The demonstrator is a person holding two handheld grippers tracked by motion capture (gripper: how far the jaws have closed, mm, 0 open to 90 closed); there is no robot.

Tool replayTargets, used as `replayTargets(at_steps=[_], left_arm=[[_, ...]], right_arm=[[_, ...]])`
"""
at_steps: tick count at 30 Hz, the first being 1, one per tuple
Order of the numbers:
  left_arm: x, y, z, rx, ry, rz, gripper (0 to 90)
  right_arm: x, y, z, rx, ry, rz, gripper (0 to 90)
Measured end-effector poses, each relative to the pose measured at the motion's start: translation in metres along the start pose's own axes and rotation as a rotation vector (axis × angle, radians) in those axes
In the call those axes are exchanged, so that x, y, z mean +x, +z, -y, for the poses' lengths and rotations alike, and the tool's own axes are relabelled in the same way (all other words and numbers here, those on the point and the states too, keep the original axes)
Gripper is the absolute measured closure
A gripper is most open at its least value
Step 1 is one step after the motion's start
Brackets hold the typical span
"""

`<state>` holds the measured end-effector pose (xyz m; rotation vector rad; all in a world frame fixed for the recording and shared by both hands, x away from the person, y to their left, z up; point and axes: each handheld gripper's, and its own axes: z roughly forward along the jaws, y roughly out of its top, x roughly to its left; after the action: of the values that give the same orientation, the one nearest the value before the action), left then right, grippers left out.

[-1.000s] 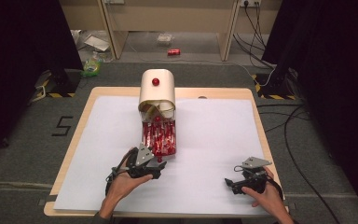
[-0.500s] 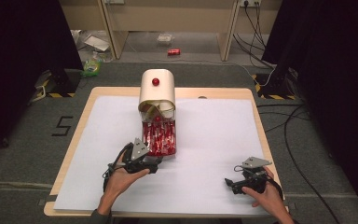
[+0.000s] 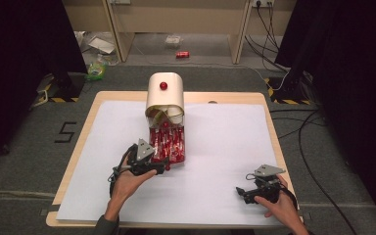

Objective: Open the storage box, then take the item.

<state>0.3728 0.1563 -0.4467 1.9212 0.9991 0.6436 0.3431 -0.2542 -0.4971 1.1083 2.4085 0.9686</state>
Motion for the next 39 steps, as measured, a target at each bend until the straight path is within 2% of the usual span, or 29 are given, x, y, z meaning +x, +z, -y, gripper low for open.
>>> replayTargets(at_steps=[5, 22, 33, 39], left_arm=[[0.003, 0.004, -0.003, -0.007, -0.026, -0.018, 25.2], [0.006, 0.016, -0.004, -0.003, -0.064, -0.036, 31.8], [0.005, 0.021, -0.008, -0.024, -0.094, -0.036, 40.0], [0.002, 0.027, -0.006, -0.011, -0.095, -0.040, 45.7]], right_arm=[[0.000, 0.000, 0.000, 0.000, 0.000, 0.000, 0.3], [0.000, 0.000, 0.000, 0.000, 0.000, 0.000, 0.3], [0.000, 0.000, 0.000, 0.000, -0.003, 0.002, 0.3], [0.000, 0.000, 0.000, 0.000, -0.006, 0.005, 0.4]])
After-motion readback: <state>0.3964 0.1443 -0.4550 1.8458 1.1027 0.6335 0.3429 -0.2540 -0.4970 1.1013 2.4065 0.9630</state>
